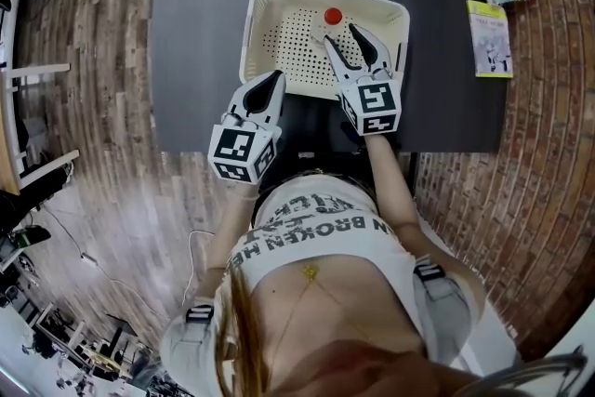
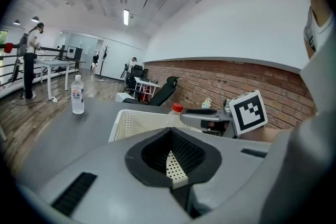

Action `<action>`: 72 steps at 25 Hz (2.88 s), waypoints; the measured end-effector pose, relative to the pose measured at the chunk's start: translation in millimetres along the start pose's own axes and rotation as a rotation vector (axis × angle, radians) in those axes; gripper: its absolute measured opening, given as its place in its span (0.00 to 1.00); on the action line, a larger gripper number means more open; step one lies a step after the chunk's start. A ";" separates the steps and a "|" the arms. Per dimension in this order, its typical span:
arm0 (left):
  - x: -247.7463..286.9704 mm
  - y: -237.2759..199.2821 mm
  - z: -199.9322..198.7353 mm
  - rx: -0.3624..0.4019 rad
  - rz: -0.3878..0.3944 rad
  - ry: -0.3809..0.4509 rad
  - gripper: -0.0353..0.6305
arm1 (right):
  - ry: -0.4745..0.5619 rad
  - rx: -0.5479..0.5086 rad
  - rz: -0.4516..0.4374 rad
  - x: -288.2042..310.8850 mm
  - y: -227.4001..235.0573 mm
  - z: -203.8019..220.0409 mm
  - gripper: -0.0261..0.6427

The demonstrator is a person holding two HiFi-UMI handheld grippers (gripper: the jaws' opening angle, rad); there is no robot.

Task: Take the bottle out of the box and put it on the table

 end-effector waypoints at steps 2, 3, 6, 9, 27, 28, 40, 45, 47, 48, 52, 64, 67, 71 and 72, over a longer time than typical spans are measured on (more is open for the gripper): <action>-3.5 -2.4 0.2 -0.007 -0.010 0.005 0.06 | 0.007 0.004 0.007 6.5 4.3 -3.2 0.32; -5.4 -3.3 0.7 -0.008 -0.014 0.007 0.06 | 0.012 0.010 0.004 10.2 5.8 -4.8 0.32; -11.0 -5.5 2.7 -0.014 -0.026 0.010 0.06 | 0.020 0.047 -0.016 22.5 9.3 -6.2 0.32; -15.9 -6.9 4.9 -0.024 -0.039 0.016 0.06 | 0.020 0.069 -0.032 30.8 10.9 -3.6 0.33; -42.7 -15.2 11.0 -0.049 -0.078 0.043 0.06 | 0.029 -0.065 -0.053 39.8 6.0 -7.1 0.31; -42.2 -14.6 10.4 -0.045 -0.074 0.044 0.06 | 0.034 -0.064 -0.053 40.3 6.0 -7.1 0.31; -39.5 -1.6 11.4 -0.021 -0.017 0.039 0.06 | 0.052 -0.061 -0.072 40.3 6.4 -4.5 0.31; -41.3 -1.0 8.9 -0.009 -0.019 0.042 0.06 | 0.053 -0.048 -0.089 41.2 8.0 -4.7 0.31; -42.1 -1.7 7.6 -0.007 -0.020 0.044 0.06 | 0.055 -0.043 -0.088 40.5 8.4 -4.2 0.31; -42.4 -2.4 7.5 -0.008 -0.022 0.045 0.06 | 0.056 -0.042 -0.087 40.1 8.1 -3.9 0.31; -43.8 -4.1 9.0 -0.010 -0.029 0.038 0.06 | 0.064 -0.038 -0.085 40.3 6.1 -3.7 0.31; -47.2 -0.7 10.3 -0.004 -0.025 0.036 0.06 | 0.068 -0.040 -0.087 37.7 6.2 -3.5 0.31; -48.1 1.0 11.4 -0.003 -0.017 0.032 0.06 | 0.065 -0.046 -0.083 37.7 6.4 -3.8 0.31; -49.8 3.3 15.1 -0.001 -0.014 0.028 0.06 | 0.058 -0.054 -0.083 36.2 7.3 -3.6 0.31; -50.6 3.6 15.9 -0.002 -0.013 0.028 0.06 | 0.055 -0.057 -0.082 35.5 7.3 -3.7 0.31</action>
Point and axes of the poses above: the fingertips, and each gripper's own axes: x forward along the fingers, y to its right, z out of its underside, the point moved 5 cm from there along -x, backward along the fingers, and after that the axes turned 6 degrees about -x, right-handed, at the moved point
